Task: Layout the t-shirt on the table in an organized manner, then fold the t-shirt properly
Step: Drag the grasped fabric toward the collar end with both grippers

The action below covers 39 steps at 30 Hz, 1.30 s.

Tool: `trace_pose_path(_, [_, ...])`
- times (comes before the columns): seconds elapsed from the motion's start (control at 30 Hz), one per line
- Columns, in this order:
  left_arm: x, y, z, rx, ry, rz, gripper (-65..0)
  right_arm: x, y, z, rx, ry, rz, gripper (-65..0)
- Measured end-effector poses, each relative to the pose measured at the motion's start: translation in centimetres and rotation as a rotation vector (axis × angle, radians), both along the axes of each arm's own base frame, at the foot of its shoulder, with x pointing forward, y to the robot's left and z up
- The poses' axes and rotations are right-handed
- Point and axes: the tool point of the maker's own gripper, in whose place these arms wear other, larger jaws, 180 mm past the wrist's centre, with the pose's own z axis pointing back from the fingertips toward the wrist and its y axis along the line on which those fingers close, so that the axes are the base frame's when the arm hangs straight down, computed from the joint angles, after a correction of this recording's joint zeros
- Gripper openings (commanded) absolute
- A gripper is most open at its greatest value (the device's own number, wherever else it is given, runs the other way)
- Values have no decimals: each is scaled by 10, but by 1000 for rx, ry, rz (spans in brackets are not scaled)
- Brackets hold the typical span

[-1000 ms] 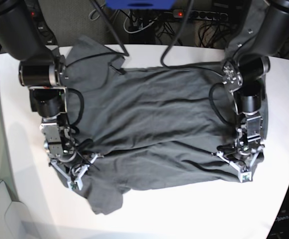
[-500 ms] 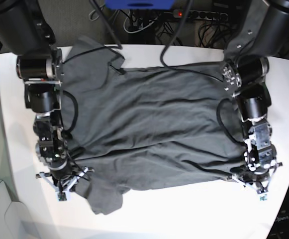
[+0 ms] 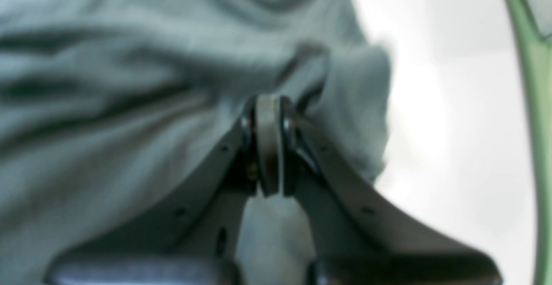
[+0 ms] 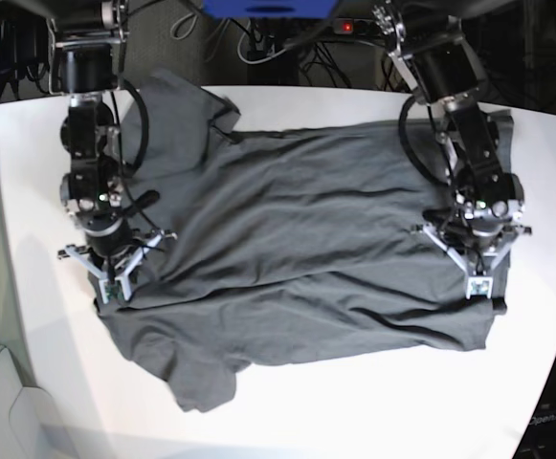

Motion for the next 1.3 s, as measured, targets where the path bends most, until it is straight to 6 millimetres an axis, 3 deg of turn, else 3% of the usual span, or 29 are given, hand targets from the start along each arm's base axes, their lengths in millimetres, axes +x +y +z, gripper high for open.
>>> trace_pose_path(0.13, [-42, 5, -36, 6, 120, 8, -542, -24, 0, -24, -1, 63, -2, -650])
trace_pose_path(0.27, [-58, 20, -46, 43, 163, 0, -542, -39, -1, -37, -1, 101, -2, -650])
trace_pose_path(0.7, [-47, 43, -62, 41, 81, -19, -542, -78, 3, -52, 16, 81, 14, -650])
trace_pose_path(1.07, [-77, 48, -61, 90, 110, -31, -542, -128, 7, -55, 11, 108, 22, -650])
trace_pose_path(1.3, [-79, 50, -61, 95, 112, -28, -542, -134, 9, -43, -19, 155, 33, -650])
